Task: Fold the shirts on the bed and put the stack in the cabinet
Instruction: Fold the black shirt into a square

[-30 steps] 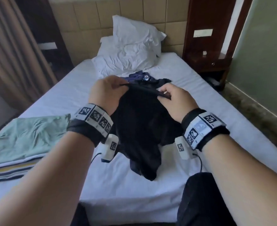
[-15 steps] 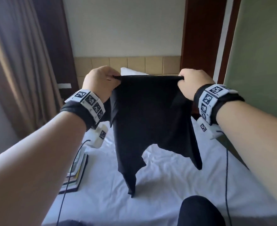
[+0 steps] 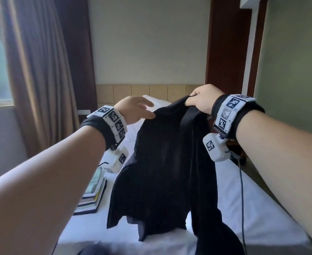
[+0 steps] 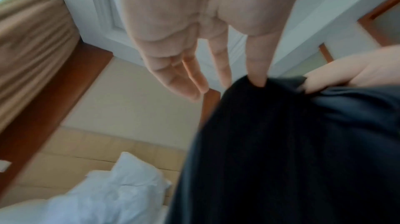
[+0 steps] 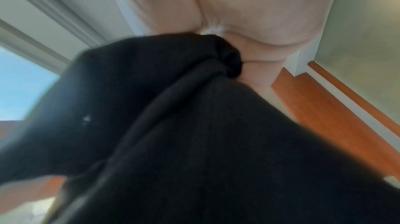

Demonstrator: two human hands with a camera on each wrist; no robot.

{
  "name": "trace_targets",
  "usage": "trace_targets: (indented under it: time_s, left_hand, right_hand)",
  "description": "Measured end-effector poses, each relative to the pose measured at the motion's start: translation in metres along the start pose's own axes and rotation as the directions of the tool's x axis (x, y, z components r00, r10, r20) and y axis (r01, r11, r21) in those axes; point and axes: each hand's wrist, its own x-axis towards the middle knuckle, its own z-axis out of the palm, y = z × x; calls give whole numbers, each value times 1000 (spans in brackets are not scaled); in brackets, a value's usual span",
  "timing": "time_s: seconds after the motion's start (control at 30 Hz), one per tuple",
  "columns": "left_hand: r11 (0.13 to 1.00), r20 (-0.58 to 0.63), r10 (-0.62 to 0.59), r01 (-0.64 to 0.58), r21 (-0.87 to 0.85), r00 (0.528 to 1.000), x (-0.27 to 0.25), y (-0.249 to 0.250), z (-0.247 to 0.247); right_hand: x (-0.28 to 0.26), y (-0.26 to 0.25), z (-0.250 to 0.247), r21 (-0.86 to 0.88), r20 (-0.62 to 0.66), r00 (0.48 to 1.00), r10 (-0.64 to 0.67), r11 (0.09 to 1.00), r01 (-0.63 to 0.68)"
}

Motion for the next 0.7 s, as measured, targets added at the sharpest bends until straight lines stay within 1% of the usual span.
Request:
trace_targets:
  time_s: [0.03,0.07,0.1,0.13,0.17,0.27,0.3,0.33,0.4,0.43,0.47,0.5,0.57,0.6,0.63,0.67,0.7]
  left_hand:
    - [986,85,28,-14,-168,996,-7,10,5]
    - [955,153,66,-18,-295,986,-11,21,10]
    - [938,201,108,-32,-346,974,-15,31,14]
    - [940,229,139,-55,-338,963,-17,39,18]
    - [955,239,156,-83,-286,958,-19,49,21]
    - [984,182,163,-146,-100,970,-22,69,24]
    - [986,158,161,-151,-71,974,-22,73,24]
    - [987,137,152,-144,-65,979,-23,76,23]
    - [989,98,118,-108,-106,988,-22,81,19]
    - [983,80,94,-79,-166,992,-22,82,18]
    - [968,61,60,-44,-245,996,-22,84,17]
    - [941,33,32,-19,-337,999,-21,85,16]
    - [881,-26,-9,-5,-472,1000,-16,87,11]
    - [840,-46,-18,-10,-543,999,-11,86,9]
    - [793,-65,-21,-23,-609,998,-11,87,5]
    - [737,-91,-21,-46,-674,996,-3,83,3]
    - [711,-110,-20,-63,-700,994,-4,83,-1]
  right_hand:
    - [-5,-4,1,34,31,1000,-2,999,1]
    - [-10,-8,1,75,71,997,-4,997,-2]
    - [-15,-13,2,144,117,993,6,989,-23]
    - [-19,-15,3,231,159,987,22,971,-59]
    - [-21,-16,4,313,184,982,45,944,-102]
    - [-31,-16,5,506,251,966,57,844,-181]
    - [-34,-17,4,569,274,960,49,797,-204]
    - [-37,-15,3,640,292,956,37,735,-224]
    - [-44,-10,-1,753,312,950,12,606,-255]
    - [-45,-6,-1,777,325,946,-4,570,-265]
    - [-47,-1,-2,776,340,940,-26,573,-265]
    - [-50,1,-2,752,354,935,-39,606,-259]
    - [-56,5,-1,646,394,918,-35,721,-250]
    - [-58,7,2,547,415,909,-18,804,-234]
    - [-60,9,6,401,432,902,4,895,-196]
    - [-60,13,10,236,431,902,36,960,-151]
    - [-61,16,15,74,417,906,73,991,-113]
